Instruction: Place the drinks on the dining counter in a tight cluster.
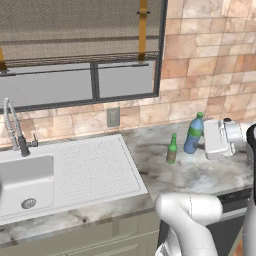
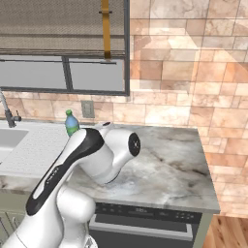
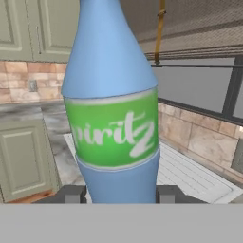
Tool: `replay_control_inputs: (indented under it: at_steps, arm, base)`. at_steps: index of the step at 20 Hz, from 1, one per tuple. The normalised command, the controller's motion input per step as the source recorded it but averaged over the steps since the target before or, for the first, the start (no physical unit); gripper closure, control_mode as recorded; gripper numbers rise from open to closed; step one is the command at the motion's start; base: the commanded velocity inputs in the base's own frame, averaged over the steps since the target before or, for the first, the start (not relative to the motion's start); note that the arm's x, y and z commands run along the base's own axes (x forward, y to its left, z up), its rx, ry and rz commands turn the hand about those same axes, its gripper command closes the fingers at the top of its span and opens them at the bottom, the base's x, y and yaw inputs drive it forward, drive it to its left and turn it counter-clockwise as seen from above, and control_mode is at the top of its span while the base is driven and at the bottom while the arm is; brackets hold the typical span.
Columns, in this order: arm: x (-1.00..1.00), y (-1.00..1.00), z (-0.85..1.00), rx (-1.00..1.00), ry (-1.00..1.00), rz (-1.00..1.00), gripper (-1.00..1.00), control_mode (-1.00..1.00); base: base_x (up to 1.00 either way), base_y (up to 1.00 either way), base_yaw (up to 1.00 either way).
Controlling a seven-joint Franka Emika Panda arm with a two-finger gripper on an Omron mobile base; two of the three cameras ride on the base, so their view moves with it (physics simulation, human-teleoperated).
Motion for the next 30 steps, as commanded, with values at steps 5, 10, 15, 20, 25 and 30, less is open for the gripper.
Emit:
replay_control_inputs:
  at_steps: [5, 10, 15, 20, 25, 30]
  arm:
    - [0.00, 0.00, 0.00, 0.00, 0.00, 0.00, 1.00, -1.00]
    - [-0.17, -0.02, 0.00, 0.01, 0.00, -0.01, 1.00, 1.00]
    - [0.00, 0.00, 0.00, 0.00, 0.00, 0.00, 1.00, 1.00]
    - [0.00, 0.00, 0.00, 0.00, 0.00, 0.00, 1.00, 1.00]
    - [0.00, 0.00, 0.00, 0.00, 0.00, 0.00, 1.00, 1.00]
    - [0.00, 0.00, 0.00, 0.00, 0.00, 0.00, 1.00, 1.00]
  base:
    - [0.00, 0.00, 0.00]
    - [-0.32, -0.15, -0.07]
    - [-0.97, -0.52, -0.23]
    - [-0.73, -0.51, -0.33]
    - [-0.07, -0.29, -0.80]
    - [0.00, -0.06, -0.93]
